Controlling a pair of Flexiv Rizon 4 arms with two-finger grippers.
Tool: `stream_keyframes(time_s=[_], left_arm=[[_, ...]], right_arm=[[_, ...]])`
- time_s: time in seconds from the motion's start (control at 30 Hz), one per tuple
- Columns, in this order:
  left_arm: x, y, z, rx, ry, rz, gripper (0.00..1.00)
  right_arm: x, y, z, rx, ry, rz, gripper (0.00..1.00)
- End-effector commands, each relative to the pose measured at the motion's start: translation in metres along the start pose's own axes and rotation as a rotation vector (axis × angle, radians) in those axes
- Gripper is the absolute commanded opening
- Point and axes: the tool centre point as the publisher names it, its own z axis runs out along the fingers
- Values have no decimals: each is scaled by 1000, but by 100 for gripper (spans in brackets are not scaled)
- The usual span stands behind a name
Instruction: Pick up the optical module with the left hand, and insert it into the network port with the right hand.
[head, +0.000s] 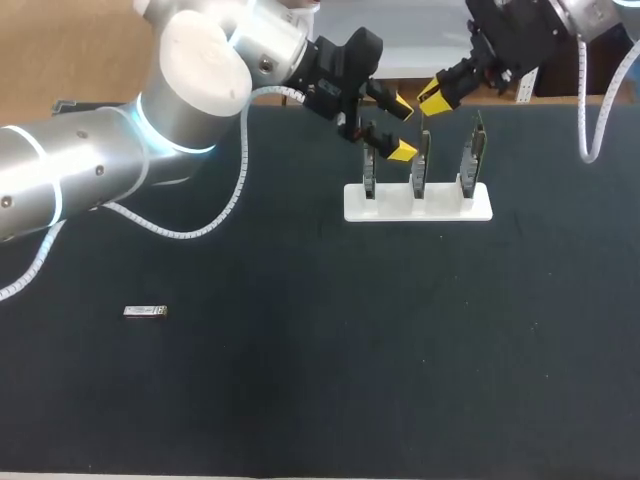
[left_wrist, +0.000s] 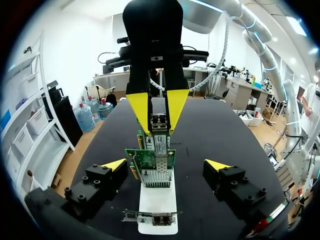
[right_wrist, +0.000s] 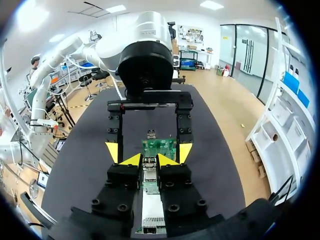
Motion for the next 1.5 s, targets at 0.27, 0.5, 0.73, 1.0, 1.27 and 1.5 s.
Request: stream_keyframes(time_s=[0.27, 0.5, 0.73, 1.0, 1.27, 1.5], left_arm=[[0, 2, 0, 4, 3, 0, 100], [0, 2, 0, 4, 3, 0, 100], [0, 2, 0, 4, 3, 0, 100], [0, 2, 0, 4, 3, 0, 100], [0, 2, 0, 4, 3, 0, 100], [0, 2, 0, 4, 3, 0, 100]], right_arm=[[3, -2, 4, -9, 1, 13, 0], [-6, 1, -5, 6, -44, 13, 100], [-27, 0, -26, -22, -125, 19, 100], [-35, 0, -29, -34, -112, 14, 87], [-30, 0, -20, -22, -87, 17, 0], [-26, -1, -17, -25, -88, 31, 0]])
